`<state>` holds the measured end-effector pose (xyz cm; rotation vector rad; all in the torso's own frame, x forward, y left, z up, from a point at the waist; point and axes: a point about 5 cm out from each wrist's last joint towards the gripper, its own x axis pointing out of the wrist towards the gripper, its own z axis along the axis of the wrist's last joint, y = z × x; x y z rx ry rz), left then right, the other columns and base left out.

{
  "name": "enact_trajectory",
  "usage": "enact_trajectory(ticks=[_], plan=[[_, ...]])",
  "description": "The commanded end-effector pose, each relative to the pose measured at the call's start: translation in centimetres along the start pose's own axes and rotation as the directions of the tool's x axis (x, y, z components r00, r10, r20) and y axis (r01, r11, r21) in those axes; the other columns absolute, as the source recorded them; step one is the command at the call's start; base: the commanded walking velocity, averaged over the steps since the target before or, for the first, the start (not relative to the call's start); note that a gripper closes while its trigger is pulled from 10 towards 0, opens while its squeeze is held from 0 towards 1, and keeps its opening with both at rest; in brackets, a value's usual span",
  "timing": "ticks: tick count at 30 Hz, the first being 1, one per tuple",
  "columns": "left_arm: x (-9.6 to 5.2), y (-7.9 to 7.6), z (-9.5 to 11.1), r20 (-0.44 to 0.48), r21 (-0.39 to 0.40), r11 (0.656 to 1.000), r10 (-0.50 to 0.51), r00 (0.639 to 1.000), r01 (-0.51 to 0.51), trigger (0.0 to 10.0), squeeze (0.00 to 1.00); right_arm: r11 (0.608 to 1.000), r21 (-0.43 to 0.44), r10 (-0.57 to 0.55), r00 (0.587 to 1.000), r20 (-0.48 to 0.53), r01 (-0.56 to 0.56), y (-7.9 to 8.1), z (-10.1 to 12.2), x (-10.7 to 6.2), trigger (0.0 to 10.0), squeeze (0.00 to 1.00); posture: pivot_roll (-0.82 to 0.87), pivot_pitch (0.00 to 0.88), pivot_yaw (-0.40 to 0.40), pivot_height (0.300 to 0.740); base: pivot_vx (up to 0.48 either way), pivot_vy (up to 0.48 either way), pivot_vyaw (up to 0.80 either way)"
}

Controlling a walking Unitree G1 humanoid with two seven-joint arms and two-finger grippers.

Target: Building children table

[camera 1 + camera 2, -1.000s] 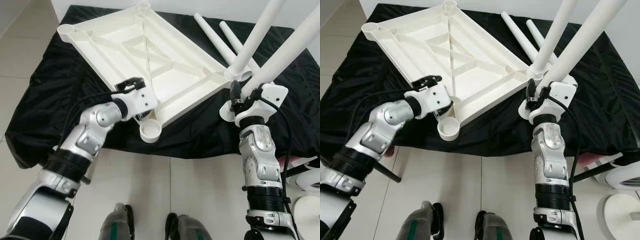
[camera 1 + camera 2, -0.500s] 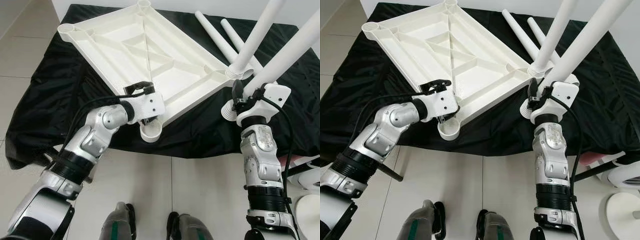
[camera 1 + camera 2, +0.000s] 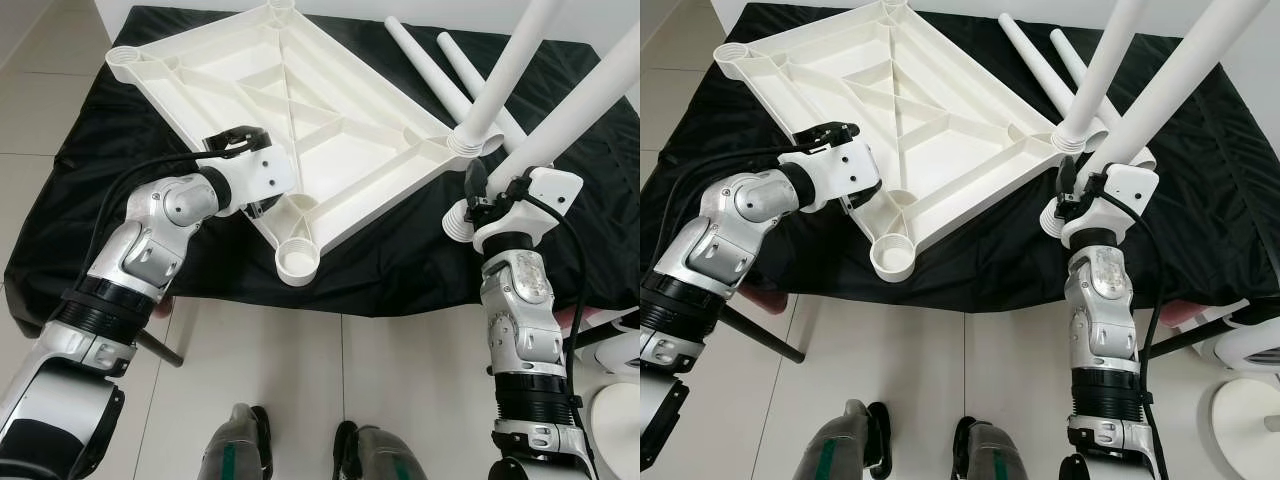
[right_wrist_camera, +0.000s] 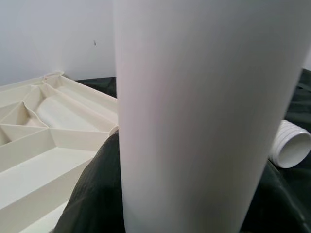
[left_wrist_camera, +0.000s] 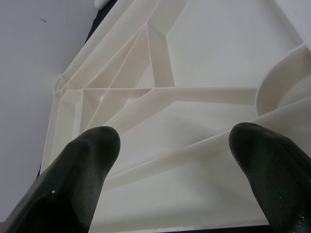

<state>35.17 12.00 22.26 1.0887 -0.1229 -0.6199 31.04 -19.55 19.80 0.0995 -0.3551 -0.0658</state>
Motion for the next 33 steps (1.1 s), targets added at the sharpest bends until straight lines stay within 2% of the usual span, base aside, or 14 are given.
enact_trajectory(ticks=[1,2,5,8,16,18,30,31,33], plan=[[0.2,-0.8,-0.1,-0.007,0.015,1.0,-0.026,1.0,0.026,10.0,0.0,1.0,0.004,0.012,0.999,0.03,-0.012,0.1,0.4,-0.1,10.0,0.0,0.05,0.147,-0.028,0.74,0.0,0.0,0.0],[0.3,-1.3,-0.1,-0.005,0.028,0.998,-0.047,0.999,0.047,10.0,0.0,1.0,0.004,0.019,0.999,0.029,-0.019,0.2,0.4,-0.1,10.0,0.0,0.04,0.145,-0.028,0.74,0.0,0.0,0.0],[0.3,-1.5,0.0,-0.005,0.031,0.998,-0.057,0.998,0.057,10.0,0.0,1.0,0.004,0.019,0.999,0.029,-0.019,0.2,0.4,-0.2,10.0,0.0,0.04,0.145,-0.028,0.74,0.0,0.0,0.0],[0.6,-2.9,0.5,0.008,0.097,0.988,-0.122,0.992,0.121,10.0,0.0,1.0,0.003,0.024,0.999,0.035,-0.024,0.2,0.6,-0.1,10.0,0.0,0.04,0.14,-0.032,0.74,0.0,0.0,0.0],[1.8,-5.0,2.0,0.046,0.15,0.969,-0.206,0.978,0.197,10.0,0.0,1.0,-0.005,0.021,0.999,0.042,-0.021,-0.1,0.9,0.1,10.0,0.0,0.03,0.142,-0.033,0.74,0.0,0.0,0.0],[2.1,-5.5,2.4,0.057,0.151,0.964,-0.231,0.971,0.221,10.0,0.0,1.0,-0.005,0.02,0.999,0.044,-0.02,-0.2,1.0,0.1,10.0,0.0,0.03,0.142,-0.033,0.74,0.0,0.0,0.0],[3.2,-6.2,4.2,0.114,0.15,0.963,-0.241,0.964,0.224,10.0,0.0,1.0,-0.011,0.008,0.999,0.05,-0.007,-0.5,1.2,0.1,10.0,0.0,0.02,0.145,-0.028,0.74,0.0,0.0,0.0],[3.8,-6.5,5.6,0.152,0.131,0.968,-0.231,0.961,0.213,10.0,0.0,1.0,-0.011,0.004,0.999,0.053,-0.003,-0.6,1.3,0.1,10.0,0.0,0.01,0.148,-0.026,0.74,0.0,0.0,0.0],[4.1,-6.6,6.1,0.164,0.123,0.971,-0.225,0.96,0.207,10.0,0.0,1.0,-0.011,0.003,0.999,0.053,-0.002,-0.6,1.4,0.1,10.0,0.0,0.01,0.147,-0.026,0.74,0.0,0.0,0.0]])
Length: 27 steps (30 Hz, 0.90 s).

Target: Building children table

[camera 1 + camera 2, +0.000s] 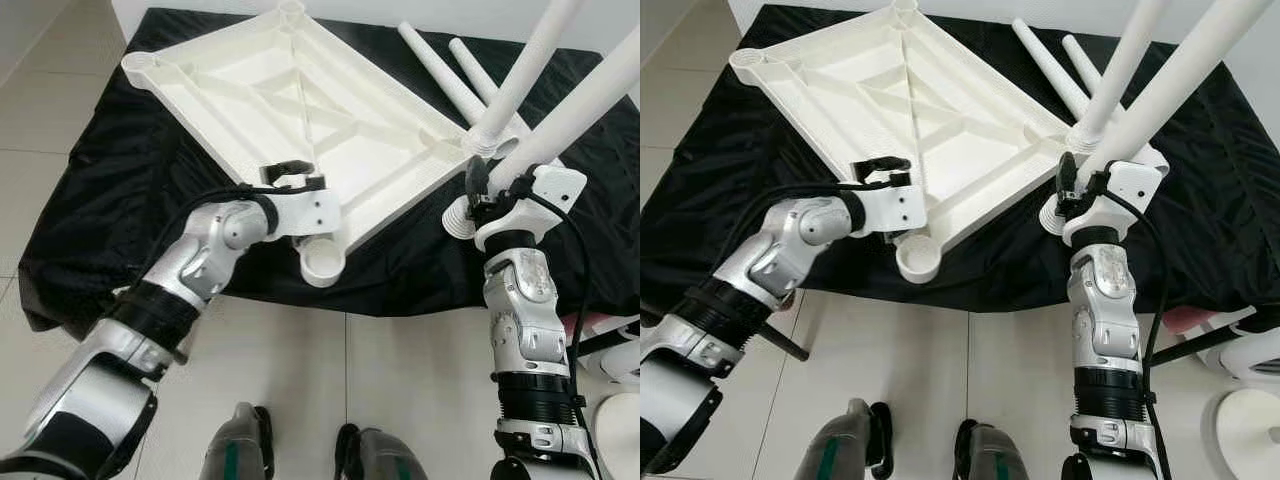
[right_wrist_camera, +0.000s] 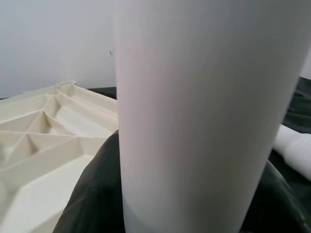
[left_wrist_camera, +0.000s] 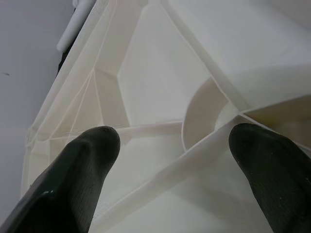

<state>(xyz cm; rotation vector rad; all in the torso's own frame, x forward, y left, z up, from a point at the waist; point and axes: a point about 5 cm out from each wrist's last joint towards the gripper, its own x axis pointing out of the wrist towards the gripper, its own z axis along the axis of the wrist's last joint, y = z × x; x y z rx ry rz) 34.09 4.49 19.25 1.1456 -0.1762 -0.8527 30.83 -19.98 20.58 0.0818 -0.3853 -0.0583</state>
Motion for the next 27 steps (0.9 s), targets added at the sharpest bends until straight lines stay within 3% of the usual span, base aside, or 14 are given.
enact_trajectory(ticks=[1,6,21,27], plan=[[1.0,-1.1,1.7,0.051,0.013,0.999,-0.04,0.998,0.039,10.0,0.0,1.0,0.004,-0.01,1.0,0.023,0.01,-0.3,0.5,-0.1,10.0,0.0,0.01,0.149,-0.025,0.74,0.0,0.0,0.0],[1.4,-1.8,2.4,0.078,-0.015,0.999,-0.047,0.996,0.048,10.0,0.0,1.0,0.002,-0.014,1.0,0.023,0.014,-0.4,0.6,-0.2,10.0,0.0,0.01,0.151,-0.026,0.74,0.0,0.0,0.0],[0.9,-1.3,-1.0,-0.022,-0.051,0.995,-0.086,0.996,0.085,10.0,0.0,1.0,0.005,-0.002,1.0,0.02,0.002,-0.2,0.6,-0.1,10.0,0.0,0.01,0.15,-0.03,0.74,0.0,0.0,0.0],[0.8,-0.7,-3.2,-0.119,-0.142,0.985,-0.116,0.986,0.098,10.0,0.0,1.0,0.009,0.002,1.0,0.022,-0.002,0.0,0.6,-0.2,10.0,0.0,0.01,0.149,-0.028,0.74,0.0,0.0,0.0]])
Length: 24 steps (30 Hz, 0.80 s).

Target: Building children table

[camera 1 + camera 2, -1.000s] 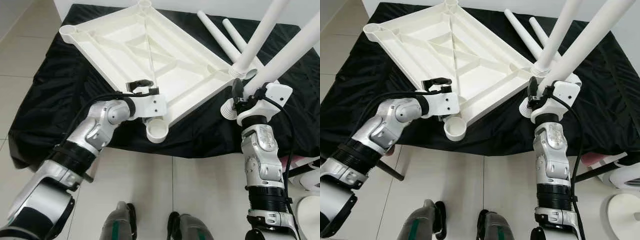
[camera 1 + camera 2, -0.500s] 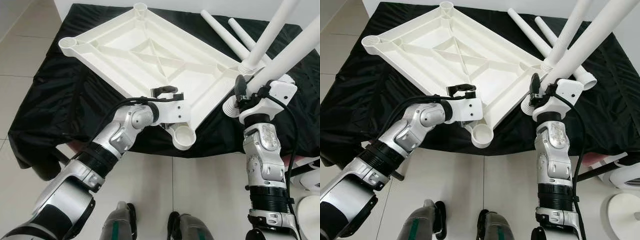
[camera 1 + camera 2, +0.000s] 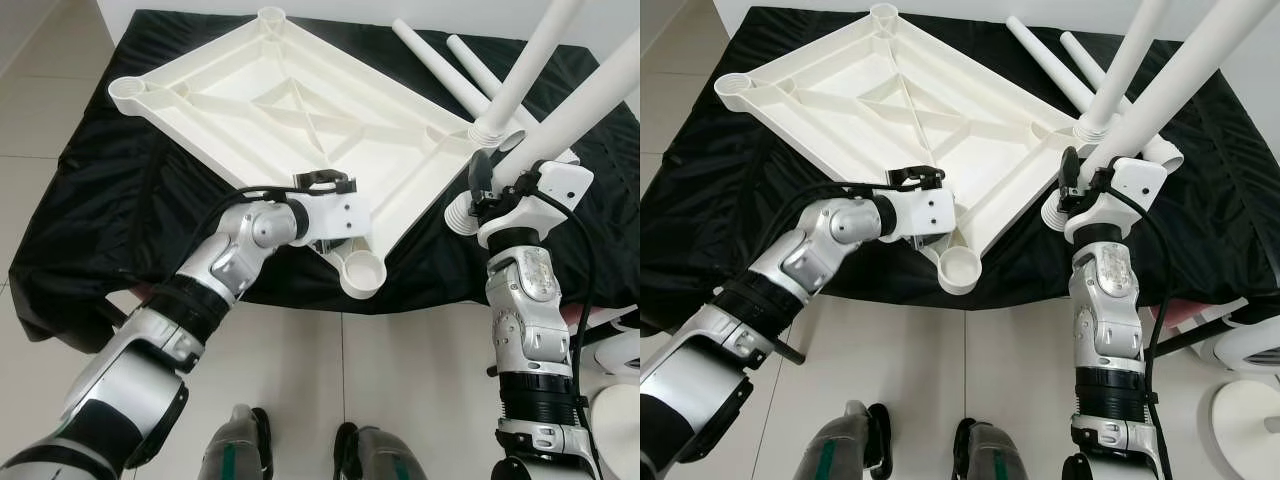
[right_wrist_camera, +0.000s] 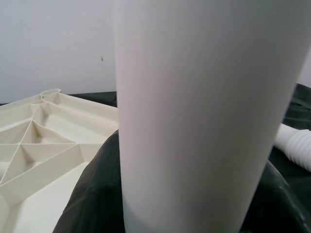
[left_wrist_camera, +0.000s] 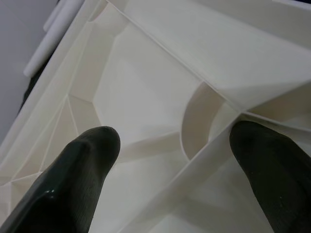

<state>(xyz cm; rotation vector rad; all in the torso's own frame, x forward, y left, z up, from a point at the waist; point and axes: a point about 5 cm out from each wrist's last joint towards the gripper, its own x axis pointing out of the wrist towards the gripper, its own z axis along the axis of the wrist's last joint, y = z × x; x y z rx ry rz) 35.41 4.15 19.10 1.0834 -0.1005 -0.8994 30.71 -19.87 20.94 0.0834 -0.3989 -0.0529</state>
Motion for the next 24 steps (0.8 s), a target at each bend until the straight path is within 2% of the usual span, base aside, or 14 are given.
enact_trajectory(ticks=[1,4,5,12,17,24], plan=[[-0.4,-0.5,-3.4,-0.134,-0.093,0.995,-0.05,0.99,0.037,10.0,0.0,1.0,0.007,0.0,1.0,0.008,0.0,-0.1,0.2,-0.3,10.0,0.0,0.01,0.147,-0.028,0.74,0.0,0.0,0.0],[-0.6,-0.1,-3.9,-0.145,-0.117,0.993,-0.051,0.988,0.034,10.0,0.0,1.0,0.008,0.002,1.0,0.008,-0.002,0.0,0.2,-0.3,10.0,0.0,0.01,0.147,-0.028,0.74,0.0,0.0,0.0],[-1.0,0.6,-4.9,-0.173,-0.132,0.991,-0.046,0.984,0.023,10.0,0.0,1.0,0.009,0.005,1.0,0.009,-0.005,0.1,0.2,-0.3,10.0,0.0,0.01,0.147,-0.026,0.74,0.0,0.0,0.0],[-2.8,2.1,-7.6,-0.255,-0.114,0.993,-0.038,0.966,0.009,10.0,0.0,1.0,0.006,0.004,1.0,0.01,-0.004,0.0,0.3,-0.4,10.0,0.0,0.01,0.153,-0.028,0.74,0.0,0.0,0.0],[-3.5,1.7,-8.4,-0.27,-0.083,0.994,-0.089,0.959,0.069,10.0,0.0,1.0,0.006,0.003,1.0,0.006,-0.003,0.0,0.3,-0.4,10.0,0.0,0.01,0.161,-0.031,0.74,0.0,0.0,0.0],[-3.2,0.4,-8.4,-0.24,-0.055,0.983,-0.184,0.953,0.176,10.0,0.0,1.0,0.001,0.003,1.0,0.002,-0.003,-0.2,0.3,-0.4,10.0,0.0,0.01,0.172,-0.032,0.74,0.0,0.0,0.0]])
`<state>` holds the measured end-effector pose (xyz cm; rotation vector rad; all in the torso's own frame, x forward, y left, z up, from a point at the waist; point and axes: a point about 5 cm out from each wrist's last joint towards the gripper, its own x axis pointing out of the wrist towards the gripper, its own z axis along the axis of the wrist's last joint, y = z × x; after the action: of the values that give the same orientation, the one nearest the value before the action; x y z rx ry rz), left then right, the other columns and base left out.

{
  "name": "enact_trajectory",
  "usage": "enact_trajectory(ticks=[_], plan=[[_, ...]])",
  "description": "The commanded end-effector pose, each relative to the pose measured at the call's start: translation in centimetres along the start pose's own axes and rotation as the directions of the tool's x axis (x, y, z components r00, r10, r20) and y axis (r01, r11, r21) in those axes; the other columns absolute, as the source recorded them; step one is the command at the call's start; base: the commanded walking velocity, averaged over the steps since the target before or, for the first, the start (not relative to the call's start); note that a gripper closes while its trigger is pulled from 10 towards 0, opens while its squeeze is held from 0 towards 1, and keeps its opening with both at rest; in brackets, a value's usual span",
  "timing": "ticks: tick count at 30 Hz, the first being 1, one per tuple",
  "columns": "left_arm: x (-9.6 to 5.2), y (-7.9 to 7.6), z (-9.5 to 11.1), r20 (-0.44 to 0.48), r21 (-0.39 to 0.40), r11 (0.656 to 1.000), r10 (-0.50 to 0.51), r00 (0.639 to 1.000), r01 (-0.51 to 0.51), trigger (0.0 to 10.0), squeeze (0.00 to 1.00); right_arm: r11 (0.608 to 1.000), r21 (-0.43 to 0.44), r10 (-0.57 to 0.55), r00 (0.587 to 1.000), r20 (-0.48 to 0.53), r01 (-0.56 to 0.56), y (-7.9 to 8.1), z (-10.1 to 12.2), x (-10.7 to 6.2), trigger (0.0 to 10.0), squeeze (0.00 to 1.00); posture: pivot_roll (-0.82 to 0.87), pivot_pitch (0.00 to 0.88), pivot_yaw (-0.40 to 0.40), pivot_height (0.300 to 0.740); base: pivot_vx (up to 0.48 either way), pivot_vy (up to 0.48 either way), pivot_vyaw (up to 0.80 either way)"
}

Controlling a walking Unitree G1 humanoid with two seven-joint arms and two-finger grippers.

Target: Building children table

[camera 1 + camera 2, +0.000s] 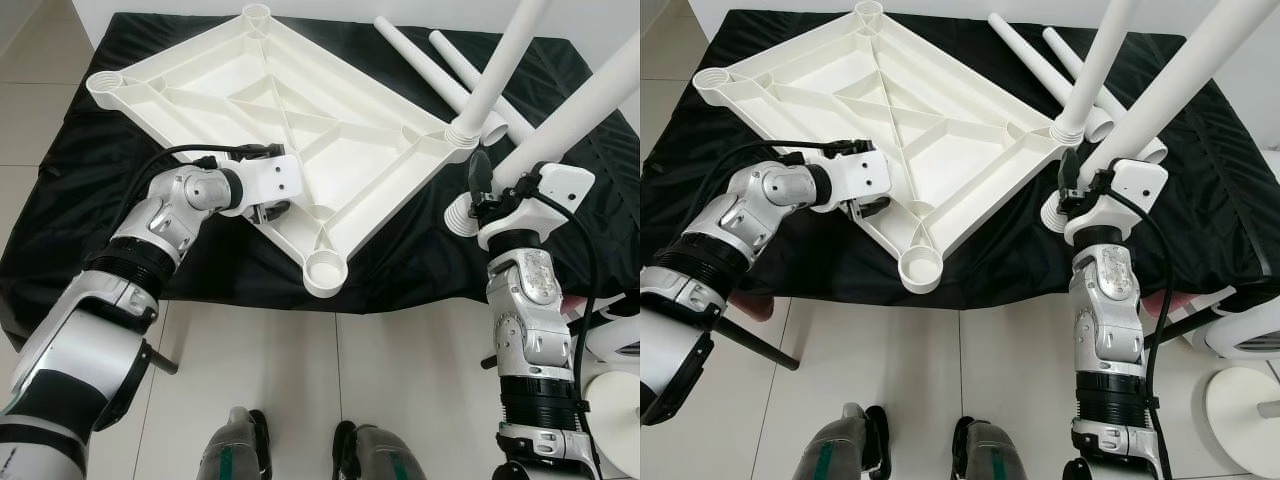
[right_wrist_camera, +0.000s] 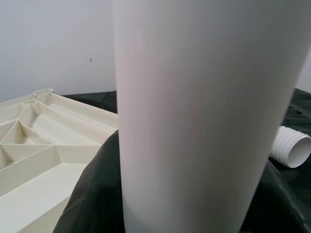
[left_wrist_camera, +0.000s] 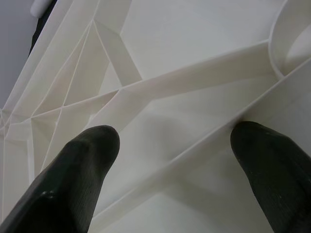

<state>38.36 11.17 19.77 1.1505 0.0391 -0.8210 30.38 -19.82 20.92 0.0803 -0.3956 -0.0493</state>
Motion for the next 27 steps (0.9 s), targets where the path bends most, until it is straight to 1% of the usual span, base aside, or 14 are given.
enact_trajectory(ticks=[1,4,6,7,12,13,14,20,21,22,23,24,25,27], plan=[[0.3,-3.1,-2.2,-0.079,-0.022,0.983,-0.183,0.98,0.182,10.0,0.0,1.0,0.003,-0.001,1.0,0.005,0.001,-0.2,0.2,-0.1,10.0,0.0,0.01,0.172,-0.032,0.74,0.0,0.0,0.0],[0.3,-3.5,-2.0,-0.063,-0.023,0.977,-0.215,0.975,0.214,10.0,0.0,1.0,0.002,-0.002,1.0,0.005,0.002,-0.2,0.3,-0.2,10.0,0.0,0.01,0.173,-0.03,0.74,0.0,0.0,0.0],[0.4,-4.1,-1.8,-0.031,-0.039,0.961,-0.276,0.961,0.274,10.0,0.0,1.0,-0.001,-0.005,1.0,0.006,0.005,-0.3,0.3,-0.2,10.0,0.0,0.01,0.173,-0.028,0.74,0.0,0.0,0.0],[0.2,-5.1,-1.5,0.012,-0.057,0.934,-0.354,0.935,0.354,10.0,0.0,1.0,-0.002,-0.008,1.0,0.007,0.008,-0.3,0.4,-0.2,10.0,0.0,0.0,0.174,-0.026,0.74,0.0,0.0,0.0],[0.1,-5.7,-1.4,0.033,-0.052,0.916,-0.397,0.917,0.398,9.9,0.0,1.0,-0.002,-0.011,1.0,0.007,0.011,-0.4,0.4,-0.3,10.0,0.0,0.0,0.174,-0.023,0.74,0.0,0.0,0.0],[0.0,-6.2,-1.3,0.056,-0.035,0.896,-0.44,0.896,0.442,5.1,0.0,1.0,-0.003,-0.015,1.0,0.007,0.015,-0.4,0.4,-0.3,10.0,0.0,0.0,0.175,-0.021,0.74,0.0,0.0,0.0],[-0.2,-6.4,-1.2,0.066,-0.027,0.886,-0.461,0.885,0.463,0.8,0.0,1.0,-0.003,-0.017,1.0,0.007,0.017,-0.4,0.3,-0.3,10.0,0.0,0.0,0.174,-0.02,0.74,0.0,0.0,0.0],[-0.3,-6.6,-1.2,0.077,-0.018,0.876,-0.48,0.874,0.483,0.8,0.0,1.0,-0.002,-0.018,1.0,0.006,0.018,-0.4,0.3,-0.3,10.0,0.0,0.0,0.174,-0.02,0.74,0.0,0.0,0.0],[-0.3,-6.6,-1.2,0.076,-0.015,0.874,-0.483,0.872,0.485,0.0,0.0,1.0,-0.002,-0.018,1.0,0.006,0.018,-0.4,0.3,-0.3,10.0,0.0,0.01,0.173,-0.018,0.74,0.0,0.0,0.0],[-0.4,-6.6,-1.2,0.076,-0.013,0.873,-0.485,0.871,0.487,0.0,0.0,1.0,-0.003,-0.018,1.0,0.006,0.018,-0.4,0.3,-0.3,10.0,0.0,0.01,0.173,-0.018,0.74,0.0,0.0,0.0],[-0.7,-6.9,-1.1,0.077,0.015,0.853,-0.521,0.85,0.521,2.0,0.0,1.0,-0.002,-0.019,1.0,0.008,0.019,-0.4,0.3,-0.3,10.0,0.0,0.01,0.17,-0.013,0.74,0.0,0.0,0.0],[-0.7,-6.9,-1.1,0.077,0.015,0.853,-0.521,0.85,0.521,2.0,0.0,1.0,-0.002,-0.019,1.0,0.008,0.019,-0.4,0.3,-0.3,10.0,0.0,0.01,0.17,-0.013,0.74,0.0,0.0,0.0],[-0.9,-7.2,-1.1,0.071,0.04,0.836,-0.549,0.833,0.547,5.1,0.0,1.0,0.0,-0.021,1.0,0.009,0.021,-0.4,0.3,-0.3,10.0,0.0,0.01,0.171,-0.012,0.74,0.0,0.0,0.0],[-1.1,-7.4,-1.2,0.066,0.055,0.821,-0.57,0.819,0.568,5.1,0.0,1.0,0.0,-0.021,1.0,0.01,0.021,-0.4,0.4,-0.3,10.0,0.0,0.01,0.171,-0.012,0.74,0.0,0.0,0.0]])
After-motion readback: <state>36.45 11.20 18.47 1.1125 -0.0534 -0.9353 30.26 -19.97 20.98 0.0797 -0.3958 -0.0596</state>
